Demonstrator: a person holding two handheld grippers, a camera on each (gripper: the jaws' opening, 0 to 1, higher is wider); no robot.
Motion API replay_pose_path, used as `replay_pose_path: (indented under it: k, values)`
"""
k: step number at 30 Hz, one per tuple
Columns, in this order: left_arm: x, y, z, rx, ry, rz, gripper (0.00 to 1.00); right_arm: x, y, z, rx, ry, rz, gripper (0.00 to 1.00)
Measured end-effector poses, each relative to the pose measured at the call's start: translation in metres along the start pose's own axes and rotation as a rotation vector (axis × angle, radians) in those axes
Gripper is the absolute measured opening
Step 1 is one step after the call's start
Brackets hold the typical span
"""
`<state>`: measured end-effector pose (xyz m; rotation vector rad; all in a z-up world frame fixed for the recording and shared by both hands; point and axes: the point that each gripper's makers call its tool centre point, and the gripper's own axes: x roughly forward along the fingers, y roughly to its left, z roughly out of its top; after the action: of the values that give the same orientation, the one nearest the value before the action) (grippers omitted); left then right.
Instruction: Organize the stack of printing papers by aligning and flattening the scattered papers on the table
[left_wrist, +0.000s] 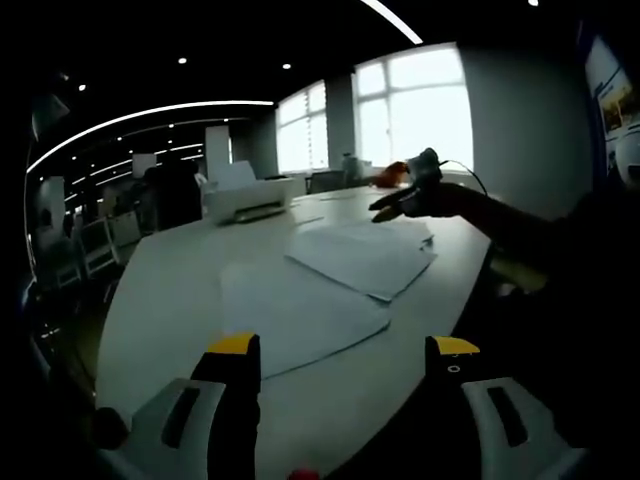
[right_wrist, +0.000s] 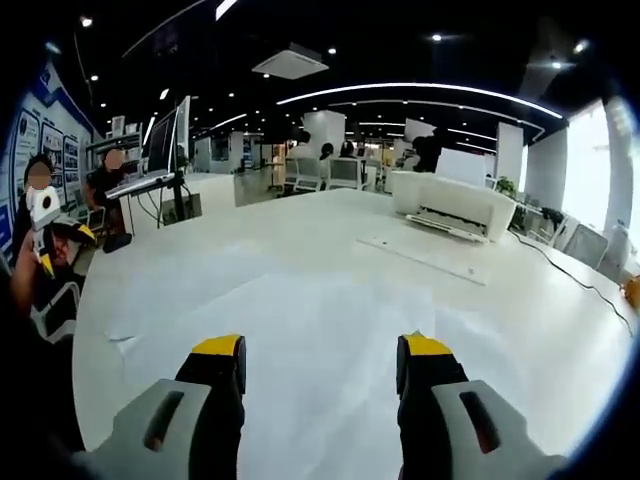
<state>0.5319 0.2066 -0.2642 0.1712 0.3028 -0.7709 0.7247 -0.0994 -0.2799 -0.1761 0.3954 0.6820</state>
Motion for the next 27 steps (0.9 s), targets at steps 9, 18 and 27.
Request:
replay_pose_path:
  k: [9, 18, 27]
  values:
    - [0.003, -0.001, -0.001, -0.002, 0.004, -0.003, 0.70, 0.004, -0.001, -0.001, 0.008, 0.006, -0.005, 0.56]
    - [0.004, -0.002, -0.001, -0.003, 0.006, -0.003, 0.70, 0.009, 0.004, 0.004, 0.015, -0.016, 0.012, 0.58]
    - [0.003, 0.000, -0.002, -0.003, 0.008, -0.006, 0.70, 0.020, -0.005, 0.012, 0.012, -0.020, 0.011, 0.58]
